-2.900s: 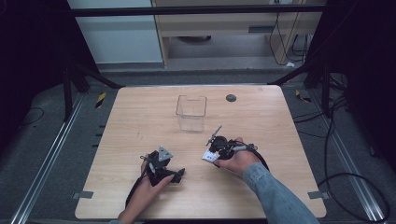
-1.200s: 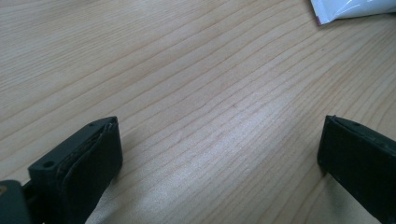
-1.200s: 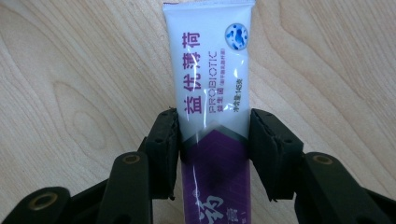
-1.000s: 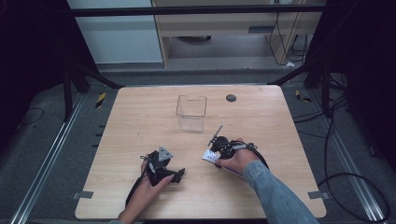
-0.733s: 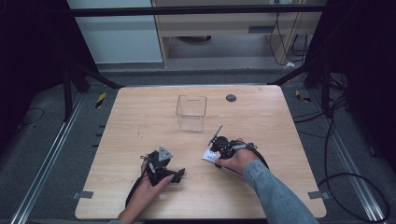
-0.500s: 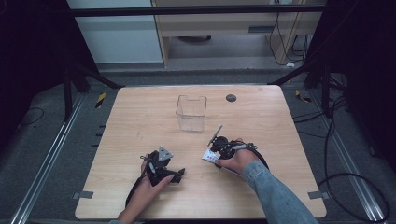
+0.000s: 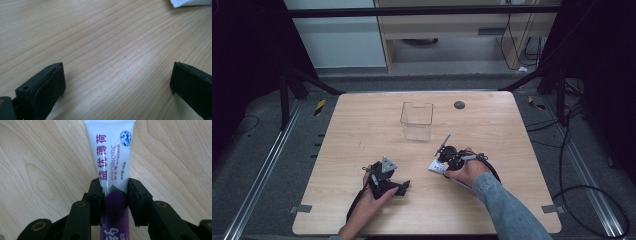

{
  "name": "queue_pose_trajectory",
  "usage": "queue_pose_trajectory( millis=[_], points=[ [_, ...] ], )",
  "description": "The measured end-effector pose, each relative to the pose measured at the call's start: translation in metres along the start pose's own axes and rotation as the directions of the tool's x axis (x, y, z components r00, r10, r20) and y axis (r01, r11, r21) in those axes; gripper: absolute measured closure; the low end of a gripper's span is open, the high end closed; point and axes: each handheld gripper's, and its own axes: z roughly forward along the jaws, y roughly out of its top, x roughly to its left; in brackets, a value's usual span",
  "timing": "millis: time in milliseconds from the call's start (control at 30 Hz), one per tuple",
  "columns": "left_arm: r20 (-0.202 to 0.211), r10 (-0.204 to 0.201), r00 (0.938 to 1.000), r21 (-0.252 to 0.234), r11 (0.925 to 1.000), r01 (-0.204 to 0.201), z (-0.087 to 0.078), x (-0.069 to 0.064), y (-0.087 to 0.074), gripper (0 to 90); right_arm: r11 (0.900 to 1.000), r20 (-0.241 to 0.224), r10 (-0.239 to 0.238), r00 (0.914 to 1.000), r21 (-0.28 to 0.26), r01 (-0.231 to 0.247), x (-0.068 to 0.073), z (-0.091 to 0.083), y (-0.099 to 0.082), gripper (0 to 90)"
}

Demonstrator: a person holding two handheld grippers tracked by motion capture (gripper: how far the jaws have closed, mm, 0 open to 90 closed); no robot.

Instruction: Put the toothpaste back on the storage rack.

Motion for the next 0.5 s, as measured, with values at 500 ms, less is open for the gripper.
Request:
queue_pose_trajectory(
  millis=[500],
  points=[
    [0.000,0.000,1.0000,0.000,1.0000,0.000,0.0000,0.0000,0.0000,0.0,0.9986,0.003,0.025,0.9997,-0.048,-0.025,-0.0026,-0.0061,-0.0022,78.3]
  ],
)
